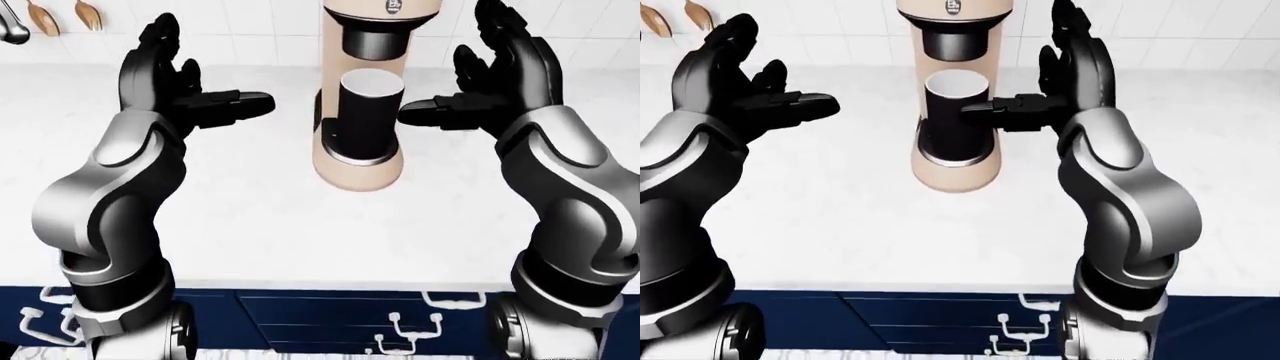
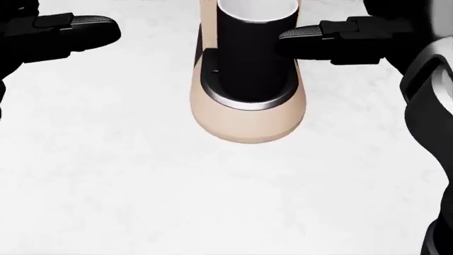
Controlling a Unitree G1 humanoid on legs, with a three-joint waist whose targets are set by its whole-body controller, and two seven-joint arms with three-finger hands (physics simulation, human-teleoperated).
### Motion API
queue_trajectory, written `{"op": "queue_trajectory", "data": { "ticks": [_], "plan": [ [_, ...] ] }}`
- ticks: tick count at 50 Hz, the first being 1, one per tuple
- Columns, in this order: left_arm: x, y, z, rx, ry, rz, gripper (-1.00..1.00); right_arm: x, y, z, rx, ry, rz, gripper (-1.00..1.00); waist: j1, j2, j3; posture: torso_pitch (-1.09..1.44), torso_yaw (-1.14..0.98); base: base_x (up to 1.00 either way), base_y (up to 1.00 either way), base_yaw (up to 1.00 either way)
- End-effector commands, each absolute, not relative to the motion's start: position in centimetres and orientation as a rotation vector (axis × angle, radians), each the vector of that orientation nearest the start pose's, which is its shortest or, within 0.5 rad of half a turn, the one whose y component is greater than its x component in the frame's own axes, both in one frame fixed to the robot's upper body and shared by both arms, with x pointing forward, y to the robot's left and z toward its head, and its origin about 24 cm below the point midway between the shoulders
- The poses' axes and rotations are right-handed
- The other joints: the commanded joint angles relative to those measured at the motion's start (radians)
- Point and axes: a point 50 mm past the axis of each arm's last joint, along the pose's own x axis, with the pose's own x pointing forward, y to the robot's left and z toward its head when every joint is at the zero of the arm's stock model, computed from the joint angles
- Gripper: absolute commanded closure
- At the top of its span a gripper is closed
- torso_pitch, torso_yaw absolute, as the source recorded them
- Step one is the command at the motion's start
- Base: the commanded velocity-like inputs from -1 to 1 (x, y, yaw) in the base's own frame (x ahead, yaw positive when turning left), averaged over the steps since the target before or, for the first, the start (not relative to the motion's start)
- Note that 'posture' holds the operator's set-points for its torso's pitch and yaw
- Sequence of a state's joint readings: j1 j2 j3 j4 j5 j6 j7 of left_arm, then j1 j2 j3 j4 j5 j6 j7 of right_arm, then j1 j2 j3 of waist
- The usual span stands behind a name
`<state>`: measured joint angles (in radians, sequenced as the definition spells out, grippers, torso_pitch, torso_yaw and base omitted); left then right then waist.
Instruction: Press the button on the coffee machine to serve coffee.
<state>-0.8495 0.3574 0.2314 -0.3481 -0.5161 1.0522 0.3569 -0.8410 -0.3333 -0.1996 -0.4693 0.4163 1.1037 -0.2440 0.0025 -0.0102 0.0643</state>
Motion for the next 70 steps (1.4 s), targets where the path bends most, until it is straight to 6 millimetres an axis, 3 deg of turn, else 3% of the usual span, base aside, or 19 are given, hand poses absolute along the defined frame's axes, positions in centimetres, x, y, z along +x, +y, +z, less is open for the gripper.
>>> {"op": "queue_trajectory", "data": {
  "ticks": [1,2,3,4,5,6,8,10,13,17,28,43,70],
  "plan": [
    [30.1,17.61,30.51,-0.079,-0.271,0.063,-1.0,28.82,-16.84,30.75,-0.005,-0.318,-0.027,-1.0,-0.003,0.007,-0.039,0.0,0.0,0.0,0.0,0.0],
    [30.11,17.6,30.51,-0.078,-0.271,0.062,-1.0,28.85,-16.79,30.67,-0.009,-0.309,-0.027,-1.0,-0.002,0.014,-0.05,0.0,0.0,-0.27,0.0,0.0],
    [30.1,17.6,30.52,-0.079,-0.271,0.063,-1.0,28.84,-16.75,30.69,-0.007,-0.307,-0.025,-1.0,0.002,0.017,-0.08,0.0,0.0,-0.81,0.0,0.0],
    [30.15,17.61,30.47,-0.078,-0.271,0.063,-1.0,28.74,-16.74,30.85,-0.004,-0.316,-0.023,-1.0,-0.003,0.039,-0.081,0.0,0.0,-0.81,0.0,0.0],
    [30.18,17.62,30.45,-0.078,-0.271,0.063,-1.0,28.74,-16.74,30.85,-0.007,-0.316,-0.023,-1.0,-0.007,0.054,-0.056,0.0,0.0,-0.12,0.0,0.0],
    [30.2,17.62,30.44,-0.078,-0.27,0.063,-1.0,28.71,-16.72,30.91,-0.003,-0.319,-0.022,-1.0,0.014,0.038,-0.03,0.0,0.0,0.0,0.0,0.0],
    [30.22,17.62,30.43,-0.078,-0.27,0.063,-1.0,28.77,-16.79,30.84,-0.005,-0.32,-0.023,-1.0,0.015,0.012,-0.033,0.0,0.0,0.0,0.0,0.0],
    [30.19,17.61,30.46,-0.078,-0.27,0.063,-1.0,28.77,-16.8,30.83,-0.005,-0.319,-0.023,-1.0,0.019,-0.029,-0.011,0.0,0.0,0.0,0.0,0.0],
    [30.16,17.6,30.46,-0.079,-0.27,0.062,-1.0,28.8,-16.8,30.77,-0.005,-0.317,-0.023,-1.0,0.019,-0.005,-0.027,0.0,0.0,0.0,0.0,0.0],
    [30.13,17.6,30.49,-0.082,-0.269,0.06,-1.0,28.79,-16.75,30.74,-0.006,-0.315,-0.023,-1.0,0.006,0.017,-0.031,0.0,0.0,0.0,0.0,0.0],
    [30.2,17.45,30.45,-0.107,-0.257,0.048,-1.0,28.87,-16.85,30.64,-0.003,-0.313,-0.022,-1.0,0.0,0.014,-0.04,-0.01,0.0,0.0,0.0,0.0],
    [30.2,17.42,30.38,-0.114,-0.25,0.041,-1.0,28.79,-16.87,30.76,-0.003,-0.314,-0.022,-1.0,0.003,0.012,-0.089,-0.09,0.0,0.0,0.0,0.0],
    [30.13,17.4,30.44,-0.121,-0.256,0.037,-1.0,28.75,-16.8,30.83,-0.003,-0.314,-0.018,-1.0,0.002,0.017,-0.217,-0.27,0.0,0.0,0.0,0.0]
  ]
}}
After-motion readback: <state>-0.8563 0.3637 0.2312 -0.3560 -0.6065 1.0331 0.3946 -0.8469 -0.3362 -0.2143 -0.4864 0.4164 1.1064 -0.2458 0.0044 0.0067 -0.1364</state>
